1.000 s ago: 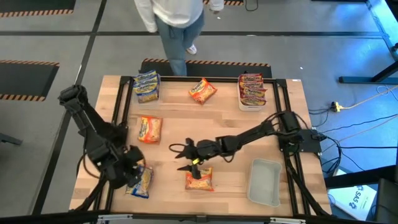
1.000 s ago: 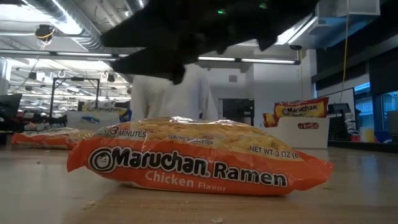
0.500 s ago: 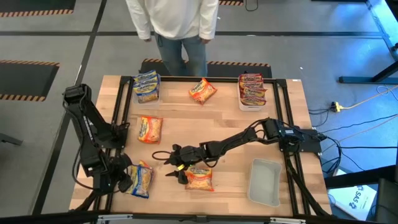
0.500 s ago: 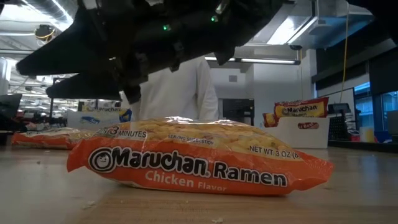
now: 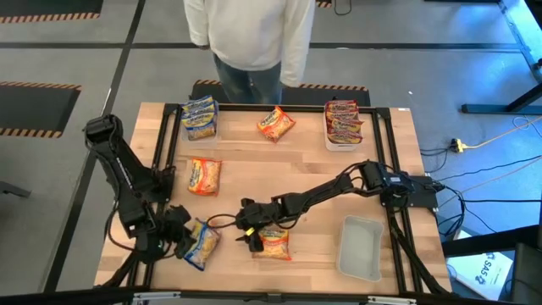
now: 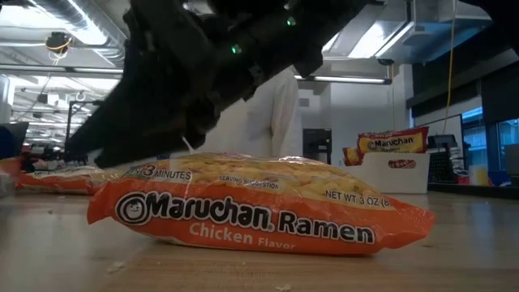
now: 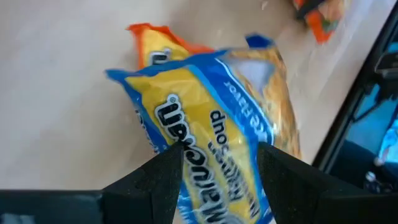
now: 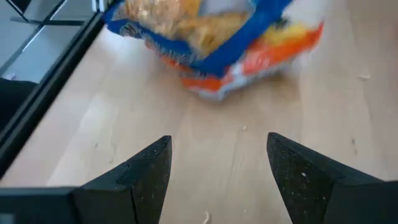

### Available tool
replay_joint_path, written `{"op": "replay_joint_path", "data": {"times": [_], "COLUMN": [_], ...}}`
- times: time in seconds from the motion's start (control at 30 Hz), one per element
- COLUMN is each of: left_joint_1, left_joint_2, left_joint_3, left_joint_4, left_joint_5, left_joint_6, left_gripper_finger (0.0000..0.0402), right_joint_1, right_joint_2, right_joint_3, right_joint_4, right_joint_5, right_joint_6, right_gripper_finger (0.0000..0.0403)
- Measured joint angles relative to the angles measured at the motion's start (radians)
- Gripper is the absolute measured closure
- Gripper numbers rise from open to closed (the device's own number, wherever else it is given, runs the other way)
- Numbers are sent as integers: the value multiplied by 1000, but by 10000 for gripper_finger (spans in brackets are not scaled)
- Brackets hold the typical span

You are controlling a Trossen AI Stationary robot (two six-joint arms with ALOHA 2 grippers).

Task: Sort Maruchan noodles
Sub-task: Put the blue noodle pack into the transparent bin

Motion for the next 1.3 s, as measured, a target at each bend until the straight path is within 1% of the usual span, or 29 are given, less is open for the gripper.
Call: {"op": "replay_joint_path", "data": {"times": [0.1, 0.23, 0.37, 0.4, 0.47, 0.6, 0.67, 0.73, 0.83, 0.9, 1.03, 1.1, 1.17, 1.3], "left_joint_1": [55, 126, 180, 190, 204, 178, 138, 92, 36, 19, 54, 83, 116, 174], "left_joint_2": [0, 0, 0, 0, 0, -1, -2, -3, 0, 0, 0, 0, 0, 0], "left_joint_3": [0, 0, 0, 1, 24, 114, 154, 162, 152, 141, 109, 92, 72, 55], "left_joint_4": [27, 79, 131, 141, 132, 88, 51, 28, -42, -67, -94, -91, -94, -92], "left_joint_5": [-11, -25, -51, -42, 12, 88, 100, 92, 50, 22, 5, 31, 82, 124], "left_joint_6": [82, 205, 336, 359, 388, 389, 344, 278, 177, 159, 172, 183, 195, 292], "left_gripper_finger": [205, 205, 205, 205, 205, 206, 206, 206, 206, 206, 196, 179, 158, 120], "right_joint_1": [2, 19, 41, 45, 52, 53, 51, 51, 51, 51, 51, 51, 51, 51], "right_joint_2": [-30, -46, -47, -46, -45, -43, -43, -43, -42, -42, -42, -42, -42, -41], "right_joint_3": [-13, -25, -25, -25, -25, -25, -25, -25, -25, -25, -25, -25, -25, -25], "right_joint_4": [-43, -9, 56, 69, 95, 151, 169, 171, 175, 175, 175, 175, 173, 165], "right_joint_5": [9, 57, 72, 73, 78, 88, 90, 98, 98, 98, 95, 97, 97, 96], "right_joint_6": [-1, -8, -24, -23, -20, -16, 6, 27, 31, 28, 28, 28, 27, 27], "right_gripper_finger": [152, 152, 152, 152, 152, 152, 152, 152, 152, 152, 152, 152, 152, 152]}}
